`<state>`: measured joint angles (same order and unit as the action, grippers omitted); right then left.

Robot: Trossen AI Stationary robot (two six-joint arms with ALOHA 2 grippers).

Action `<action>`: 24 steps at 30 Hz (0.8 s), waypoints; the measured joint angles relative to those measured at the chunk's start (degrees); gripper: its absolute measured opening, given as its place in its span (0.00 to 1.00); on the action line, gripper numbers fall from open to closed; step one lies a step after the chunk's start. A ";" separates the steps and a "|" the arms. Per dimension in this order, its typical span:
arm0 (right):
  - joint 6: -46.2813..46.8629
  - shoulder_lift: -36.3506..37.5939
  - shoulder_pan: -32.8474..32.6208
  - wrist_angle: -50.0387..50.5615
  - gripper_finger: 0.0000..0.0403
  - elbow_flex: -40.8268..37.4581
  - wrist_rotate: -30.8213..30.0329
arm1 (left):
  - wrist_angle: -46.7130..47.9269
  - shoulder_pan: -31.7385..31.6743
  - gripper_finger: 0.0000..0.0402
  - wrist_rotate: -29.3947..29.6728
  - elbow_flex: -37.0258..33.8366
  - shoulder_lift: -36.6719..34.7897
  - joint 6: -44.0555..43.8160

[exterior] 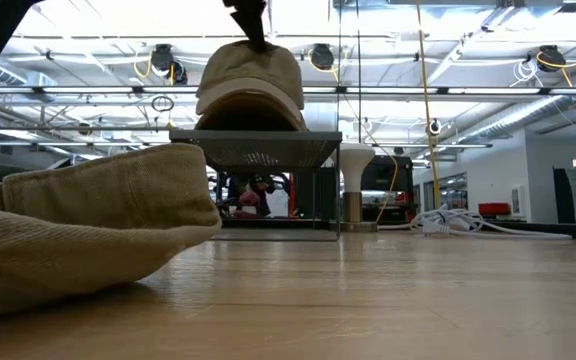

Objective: Pick & Place hat
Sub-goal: Stack the right brown cap on the brown cap on the shelf

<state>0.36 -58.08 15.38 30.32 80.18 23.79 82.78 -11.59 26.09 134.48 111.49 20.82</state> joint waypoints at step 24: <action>0.92 1.71 -0.09 -15.13 0.37 -17.15 0.51 | 3.31 -1.92 0.07 1.00 0.02 10.21 -6.41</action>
<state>1.28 -56.37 15.29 15.19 63.03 24.30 86.08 -13.51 27.09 134.50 121.71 14.41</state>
